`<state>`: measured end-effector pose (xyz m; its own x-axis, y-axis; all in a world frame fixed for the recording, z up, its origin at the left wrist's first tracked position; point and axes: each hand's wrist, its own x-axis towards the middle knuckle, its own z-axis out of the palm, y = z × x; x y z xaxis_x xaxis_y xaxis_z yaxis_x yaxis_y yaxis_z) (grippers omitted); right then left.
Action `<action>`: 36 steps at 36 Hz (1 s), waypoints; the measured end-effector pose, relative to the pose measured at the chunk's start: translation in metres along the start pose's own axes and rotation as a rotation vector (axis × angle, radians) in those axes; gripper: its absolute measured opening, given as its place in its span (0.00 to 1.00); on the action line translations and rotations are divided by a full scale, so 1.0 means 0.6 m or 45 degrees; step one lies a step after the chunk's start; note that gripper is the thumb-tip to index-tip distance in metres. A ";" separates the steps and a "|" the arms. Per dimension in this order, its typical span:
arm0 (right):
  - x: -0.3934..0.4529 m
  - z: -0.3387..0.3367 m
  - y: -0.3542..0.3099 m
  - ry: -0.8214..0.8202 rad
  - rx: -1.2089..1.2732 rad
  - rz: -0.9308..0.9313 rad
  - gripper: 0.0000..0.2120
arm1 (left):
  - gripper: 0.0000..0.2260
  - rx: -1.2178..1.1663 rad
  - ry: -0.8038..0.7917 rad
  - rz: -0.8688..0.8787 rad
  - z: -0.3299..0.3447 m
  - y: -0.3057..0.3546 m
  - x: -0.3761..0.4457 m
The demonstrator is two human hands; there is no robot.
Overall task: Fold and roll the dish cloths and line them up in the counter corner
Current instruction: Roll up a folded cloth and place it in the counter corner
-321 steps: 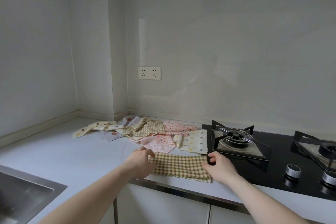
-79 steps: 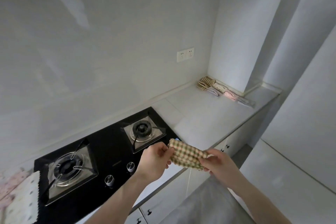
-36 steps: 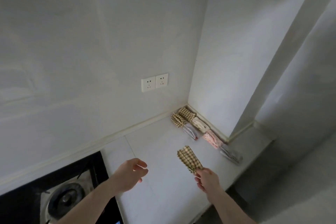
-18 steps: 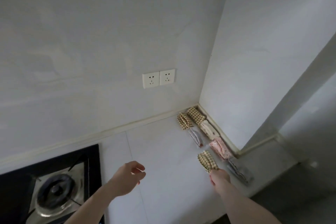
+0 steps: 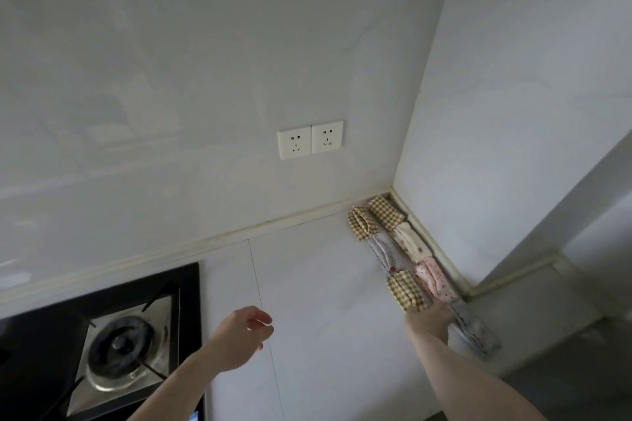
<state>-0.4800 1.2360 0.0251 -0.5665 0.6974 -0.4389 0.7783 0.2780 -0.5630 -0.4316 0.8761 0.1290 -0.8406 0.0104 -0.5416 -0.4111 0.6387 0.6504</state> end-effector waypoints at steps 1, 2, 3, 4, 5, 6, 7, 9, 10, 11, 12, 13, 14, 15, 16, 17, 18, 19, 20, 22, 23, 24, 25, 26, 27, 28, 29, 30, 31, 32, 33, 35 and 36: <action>-0.006 0.000 0.004 -0.053 -0.096 -0.082 0.26 | 0.04 -0.004 -0.004 0.001 0.001 0.000 -0.001; -0.006 0.002 0.006 -0.086 -0.165 -0.132 0.25 | 0.04 -0.008 -0.005 0.004 0.001 -0.001 -0.002; 0.000 0.005 0.011 -0.099 -0.205 -0.131 0.26 | 0.03 -0.014 -0.004 0.008 0.002 -0.002 -0.004; 0.002 0.007 0.012 -0.115 -0.259 -0.148 0.27 | 0.03 -0.020 -0.001 0.010 0.001 -0.002 -0.006; -0.003 0.007 0.011 -0.151 -0.305 -0.171 0.28 | 0.03 -0.026 0.002 0.009 0.000 -0.004 -0.009; -0.013 0.006 0.008 -0.164 -0.306 -0.194 0.29 | 0.04 -0.031 0.006 0.006 -0.001 -0.007 -0.013; -0.028 0.003 0.004 -0.161 -0.325 -0.219 0.29 | 0.04 -0.038 0.011 0.003 -0.003 -0.010 -0.019; -0.056 0.011 -0.005 -0.129 -0.290 -0.306 0.29 | 0.04 -0.052 0.040 -0.006 -0.007 -0.024 -0.032; -0.073 0.020 -0.011 -0.124 -0.281 -0.354 0.28 | 0.04 -0.064 0.061 -0.012 -0.010 -0.033 -0.041; -0.096 0.029 -0.018 -0.147 -0.264 -0.406 0.27 | 0.04 -0.071 0.084 -0.024 -0.011 -0.045 -0.050; -0.119 0.043 -0.023 -0.200 -0.265 -0.477 0.26 | 0.03 -0.071 0.108 -0.042 -0.013 -0.059 -0.060; -0.146 0.059 -0.026 -0.281 -0.270 -0.545 0.25 | 0.03 -0.067 0.131 -0.059 -0.016 -0.075 -0.072; -0.176 0.078 -0.026 -0.378 -0.279 -0.615 0.25 | 0.03 -0.063 0.151 -0.077 -0.018 -0.095 -0.085; -0.208 0.097 -0.026 -0.481 -0.282 -0.670 0.25 | 0.03 -0.061 0.168 -0.095 -0.022 -0.116 -0.100; -0.242 0.117 -0.025 -0.576 -0.283 -0.719 0.25 | 0.02 -0.056 0.184 -0.117 -0.026 -0.138 -0.117; -0.280 0.135 -0.026 -0.664 -0.299 -0.760 0.24 | 0.02 -0.052 0.208 -0.133 -0.031 -0.162 -0.135; -0.318 0.154 -0.026 -0.748 -0.320 -0.812 0.24 | 0.03 -0.047 0.236 -0.151 -0.038 -0.186 -0.153; -0.358 0.172 -0.026 -0.829 -0.344 -0.871 0.24 | 0.03 -0.042 0.264 -0.168 -0.046 -0.210 -0.175; -0.396 0.192 -0.024 -0.896 -0.363 -0.947 0.23 | 0.04 -0.037 0.292 -0.188 -0.055 -0.232 -0.198; -0.474 0.224 -0.020 -1.015 -0.395 -1.098 0.22 | 0.04 -0.053 0.344 -0.233 -0.076 -0.280 -0.246; -0.513 0.237 -0.019 -1.066 -0.396 -1.160 0.21 | 0.05 -0.069 0.374 -0.251 -0.087 -0.304 -0.272; -0.551 0.249 -0.017 -1.110 -0.387 -1.217 0.20 | 0.05 -0.078 0.417 -0.266 -0.098 -0.330 -0.299; -0.591 0.257 -0.016 -1.148 -0.376 -1.263 0.19 | 0.05 -0.083 0.469 -0.277 -0.109 -0.354 -0.326; -0.627 0.265 -0.014 -1.184 -0.361 -1.302 0.19 | 0.05 -0.091 0.523 -0.293 -0.118 -0.377 -0.353; -0.664 0.273 -0.011 -1.221 -0.362 -1.332 0.18 | 0.05 -0.104 0.580 -0.307 -0.127 -0.400 -0.380; -0.700 0.280 -0.007 -1.260 -0.368 -1.364 0.18 | 0.06 -0.126 0.631 -0.321 -0.135 -0.422 -0.409; -0.735 0.287 -0.004 -1.297 -0.374 -1.394 0.18 | 0.06 -0.146 0.678 -0.326 -0.143 -0.443 -0.436; -0.769 0.295 0.000 -1.329 -0.372 -1.418 0.19 | 0.08 -0.167 0.721 -0.330 -0.151 -0.465 -0.464; -0.803 0.301 0.005 -1.357 -0.367 -1.439 0.19 | 0.08 -0.188 0.762 -0.337 -0.159 -0.487 -0.491; -0.836 0.307 0.009 -1.382 -0.361 -1.463 0.19 | 0.09 -0.212 0.801 -0.351 -0.166 -0.509 -0.517; -0.868 0.313 0.014 -1.401 -0.359 -1.488 0.19 | 0.09 -0.223 0.835 -0.371 -0.173 -0.531 -0.543; -0.928 0.324 0.026 -1.442 -0.373 -1.523 0.19 | 0.09 -0.234 0.897 -0.426 -0.185 -0.576 -0.594; -0.956 0.331 0.031 -1.466 -0.375 -1.536 0.19 | 0.09 -0.246 0.923 -0.446 -0.192 -0.597 -0.617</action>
<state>-0.1943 0.7102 0.1275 -0.6174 -0.7587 -0.2080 -0.2675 0.4511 -0.8514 -0.0142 0.5546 0.1579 -0.6442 -0.7057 -0.2949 -0.6894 0.3688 0.6235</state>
